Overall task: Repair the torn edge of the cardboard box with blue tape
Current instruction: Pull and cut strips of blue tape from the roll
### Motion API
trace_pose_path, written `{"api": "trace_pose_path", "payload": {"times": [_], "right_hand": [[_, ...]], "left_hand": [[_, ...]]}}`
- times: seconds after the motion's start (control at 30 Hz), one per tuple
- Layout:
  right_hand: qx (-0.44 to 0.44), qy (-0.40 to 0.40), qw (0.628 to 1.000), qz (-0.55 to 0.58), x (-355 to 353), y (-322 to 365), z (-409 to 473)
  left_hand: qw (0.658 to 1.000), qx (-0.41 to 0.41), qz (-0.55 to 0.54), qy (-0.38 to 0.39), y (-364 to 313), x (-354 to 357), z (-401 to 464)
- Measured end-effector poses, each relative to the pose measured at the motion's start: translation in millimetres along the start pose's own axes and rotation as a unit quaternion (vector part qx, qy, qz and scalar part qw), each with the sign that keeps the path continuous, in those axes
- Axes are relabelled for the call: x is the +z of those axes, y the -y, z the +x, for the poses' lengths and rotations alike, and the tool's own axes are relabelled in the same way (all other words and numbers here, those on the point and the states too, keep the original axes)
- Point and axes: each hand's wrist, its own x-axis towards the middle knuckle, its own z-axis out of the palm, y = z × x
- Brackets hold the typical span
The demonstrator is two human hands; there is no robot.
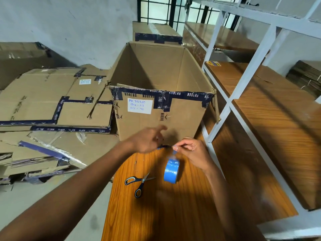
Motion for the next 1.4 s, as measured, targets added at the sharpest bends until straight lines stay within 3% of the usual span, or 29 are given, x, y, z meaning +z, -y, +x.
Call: {"api": "trace_pose_path", "payload": {"times": [0.13,0.3,0.53,0.67,0.9,1.0,1.1,1.17,1.23,1.4], "right_hand": [[0.007,0.020,1.000,-0.012,-7,-6,7],[0.001,0.025,0.997,-0.068,-9,-11,12],[-0.008,-0.107,0.968,-0.226,-17,-9,13],[0.003,-0.160,0.956,-0.245,-17,-16,15],[0.024,-0.142,0.966,-0.214,-7,-16,12],[0.012,-0.115,0.970,-0.213,-8,-13,12],[0.003,-0.095,0.974,-0.205,-11,-12,12],[0.001,-0.089,0.975,-0.203,-13,-13,11],[0.004,-0.083,0.975,-0.205,-13,-13,10],[0.001,-0.079,0.977,-0.199,-10,-12,9]], "left_hand": [[0.972,-0.134,-0.183,0.060,48,96,-19],[0.933,-0.199,-0.300,0.032,58,180,-13],[0.976,-0.159,-0.143,0.038,65,183,-4],[0.980,-0.186,-0.065,0.001,60,184,-3],[0.982,-0.185,-0.046,0.008,72,194,-9],[0.980,-0.162,-0.114,0.009,80,192,-17],[0.969,-0.164,-0.178,-0.045,93,184,-34],[0.970,-0.179,-0.128,-0.099,110,179,-48],[0.969,-0.215,-0.006,-0.120,132,175,-65],[0.962,-0.237,0.112,-0.078,153,171,-90]]}}
